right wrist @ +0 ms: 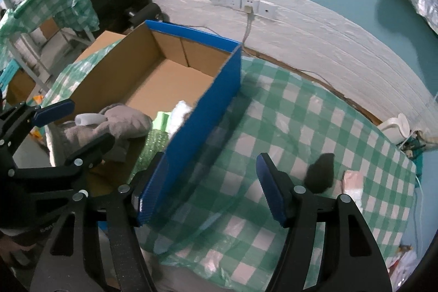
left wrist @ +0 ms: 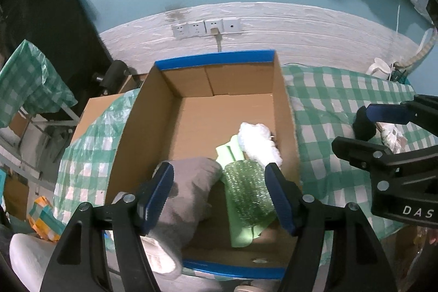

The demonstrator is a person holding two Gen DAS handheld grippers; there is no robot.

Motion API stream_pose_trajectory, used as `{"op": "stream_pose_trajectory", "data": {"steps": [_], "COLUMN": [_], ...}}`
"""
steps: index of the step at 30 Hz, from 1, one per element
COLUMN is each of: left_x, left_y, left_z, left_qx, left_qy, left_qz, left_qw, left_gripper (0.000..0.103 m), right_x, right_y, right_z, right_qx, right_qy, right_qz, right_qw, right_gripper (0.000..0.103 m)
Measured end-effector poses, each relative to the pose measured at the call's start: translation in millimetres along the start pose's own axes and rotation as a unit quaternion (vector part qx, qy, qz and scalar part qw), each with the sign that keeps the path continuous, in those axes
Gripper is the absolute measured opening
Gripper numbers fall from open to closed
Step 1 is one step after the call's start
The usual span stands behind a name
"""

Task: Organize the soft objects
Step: 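Withdraw both open tools from the box toward the black item and pink-white bundle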

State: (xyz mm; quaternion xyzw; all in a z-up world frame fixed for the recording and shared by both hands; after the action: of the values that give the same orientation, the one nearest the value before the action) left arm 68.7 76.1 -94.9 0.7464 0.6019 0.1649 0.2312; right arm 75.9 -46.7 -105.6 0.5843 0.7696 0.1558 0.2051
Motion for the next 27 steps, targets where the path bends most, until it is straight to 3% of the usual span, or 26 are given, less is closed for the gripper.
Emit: {"op": "stream_pose_trajectory", "data": {"steps": [27], "left_x": [-92], "left_y": [8], "left_z": [1], "left_qx": [0.004], "left_qy": [-0.025], "left_qz": [0.075], "left_qw": [0.9969], "left_gripper": [0.071], "right_x": [-91], "right_y": [-51], "right_z": [-19], "right_qx": [-0.004], "right_qy": [-0.051], "right_qz": [0.067], "right_qw": [0.996], "right_gripper": [0.068]}}
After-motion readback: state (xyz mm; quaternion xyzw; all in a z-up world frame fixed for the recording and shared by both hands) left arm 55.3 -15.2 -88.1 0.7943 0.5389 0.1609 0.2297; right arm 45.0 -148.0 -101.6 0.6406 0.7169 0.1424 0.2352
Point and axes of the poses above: each gripper's, at about its wrist camera, not at the fingertips, and z roughly the way its jaws point, x to its left, y to its top, the point moved 4 cm from there along z, roughly the way its jaws point, and after that the axes turned 11 degrees about -y, right-handed, at the moved point
